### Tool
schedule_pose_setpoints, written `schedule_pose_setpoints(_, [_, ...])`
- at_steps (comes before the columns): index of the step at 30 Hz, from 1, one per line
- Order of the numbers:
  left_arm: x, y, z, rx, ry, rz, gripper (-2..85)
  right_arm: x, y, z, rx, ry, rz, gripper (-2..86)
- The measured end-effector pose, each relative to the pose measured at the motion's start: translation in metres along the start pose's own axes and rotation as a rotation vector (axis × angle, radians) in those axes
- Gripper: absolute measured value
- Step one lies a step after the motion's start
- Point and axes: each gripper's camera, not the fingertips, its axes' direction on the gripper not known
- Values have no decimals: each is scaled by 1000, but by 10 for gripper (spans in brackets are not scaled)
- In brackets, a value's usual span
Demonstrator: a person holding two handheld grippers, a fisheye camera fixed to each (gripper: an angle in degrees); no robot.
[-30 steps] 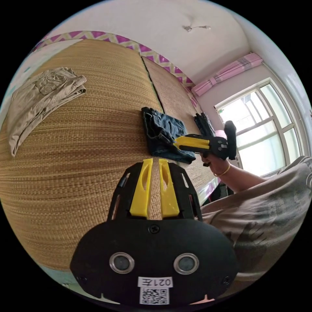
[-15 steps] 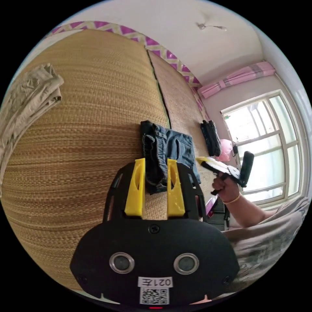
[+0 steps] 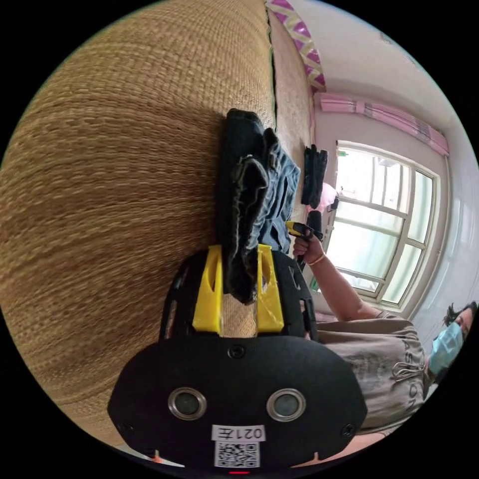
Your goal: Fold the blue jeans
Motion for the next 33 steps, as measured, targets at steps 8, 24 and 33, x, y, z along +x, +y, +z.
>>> schedule_pose_setpoints(8, [97, 21, -61, 73, 46, 131, 56, 12, 35, -20, 55, -56, -166, 14])
schedule_pose_setpoints(24, [518, -181, 118, -97, -78, 478, 58, 155, 121, -313, 521, -134, -190, 9])
schedule_pose_setpoints(33, [742, -335, 261, -73, -317, 709, 65, 242, 133, -414, 959, -156, -200, 24])
